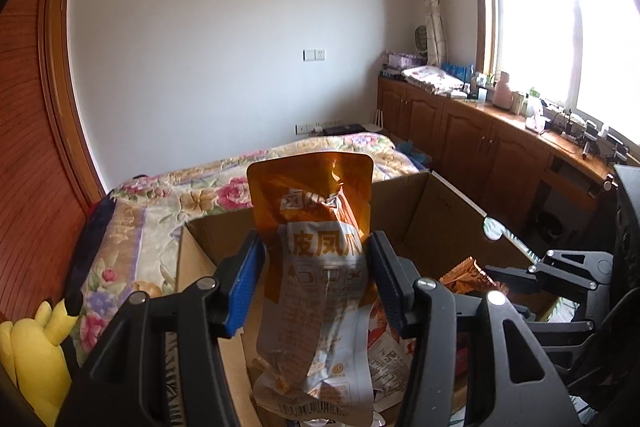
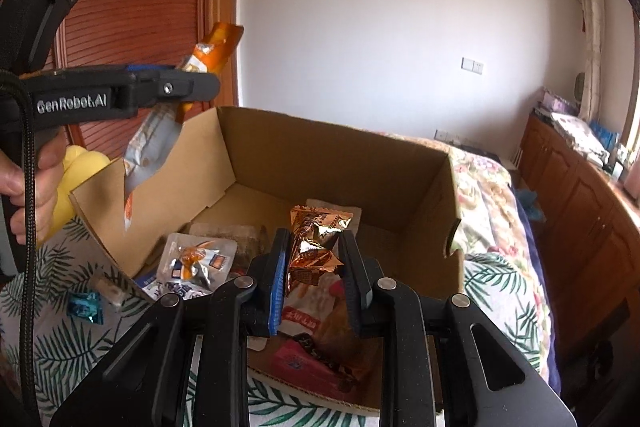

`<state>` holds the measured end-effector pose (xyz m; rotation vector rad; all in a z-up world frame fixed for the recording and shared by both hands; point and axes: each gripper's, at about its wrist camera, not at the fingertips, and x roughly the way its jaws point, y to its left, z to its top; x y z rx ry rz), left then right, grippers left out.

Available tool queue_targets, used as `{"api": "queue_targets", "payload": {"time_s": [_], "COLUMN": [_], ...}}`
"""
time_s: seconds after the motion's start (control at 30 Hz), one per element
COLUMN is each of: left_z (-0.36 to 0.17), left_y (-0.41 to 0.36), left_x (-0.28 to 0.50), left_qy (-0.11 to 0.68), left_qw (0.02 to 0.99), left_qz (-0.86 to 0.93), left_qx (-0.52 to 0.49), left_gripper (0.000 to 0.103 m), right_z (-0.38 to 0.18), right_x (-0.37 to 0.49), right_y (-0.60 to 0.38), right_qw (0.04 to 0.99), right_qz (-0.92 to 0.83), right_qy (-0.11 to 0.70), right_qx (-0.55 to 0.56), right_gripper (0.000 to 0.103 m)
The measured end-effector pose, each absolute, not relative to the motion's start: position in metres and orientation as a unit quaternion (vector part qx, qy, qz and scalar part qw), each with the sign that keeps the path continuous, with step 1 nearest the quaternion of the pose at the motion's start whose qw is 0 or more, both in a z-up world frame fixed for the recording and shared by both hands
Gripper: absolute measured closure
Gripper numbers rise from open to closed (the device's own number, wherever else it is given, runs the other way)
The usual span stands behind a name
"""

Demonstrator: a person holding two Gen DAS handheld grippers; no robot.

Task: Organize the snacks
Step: 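Open the left tool dropping the orange pouch while the right tool drops the copper candy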

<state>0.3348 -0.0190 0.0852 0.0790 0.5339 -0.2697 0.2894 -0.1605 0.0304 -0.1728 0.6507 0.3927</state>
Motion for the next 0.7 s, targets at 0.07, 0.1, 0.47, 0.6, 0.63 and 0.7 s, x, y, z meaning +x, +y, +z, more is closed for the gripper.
{"api": "queue_targets", "payload": {"time_s": [0.07, 0.1, 0.47, 0.6, 0.63, 0.7], "left_z": [0.078, 0.075, 0.057, 0.053, 0.052, 0.052], "left_y": [-0.022, -0.024, -0.034, -0.038, -0.037, -0.036], "left_x": [0.339, 0.339, 0.337, 0.335, 0.335, 0.336], "left_qy": [0.275, 0.279, 0.303, 0.313, 0.314, 0.318], "left_qw": [0.951, 0.950, 0.941, 0.938, 0.937, 0.936], "left_qz": [-0.132, -0.133, -0.140, -0.140, -0.140, -0.141], "left_qx": [0.045, 0.048, 0.057, 0.058, 0.057, 0.053], "left_gripper": [0.050, 0.050, 0.047, 0.045, 0.045, 0.043], "right_z": [0.027, 0.026, 0.016, 0.015, 0.014, 0.014], "right_x": [0.293, 0.294, 0.302, 0.303, 0.303, 0.303], "right_y": [-0.160, -0.159, -0.160, -0.161, -0.161, -0.161], "right_qw": [0.924, 0.923, 0.917, 0.916, 0.916, 0.916], "right_qz": [0.192, 0.193, 0.197, 0.195, 0.196, 0.195], "right_qy": [0.321, 0.324, 0.342, 0.346, 0.347, 0.347], "right_qx": [-0.082, -0.079, -0.056, -0.053, -0.052, -0.051], "right_gripper": [0.080, 0.080, 0.079, 0.077, 0.077, 0.077]}}
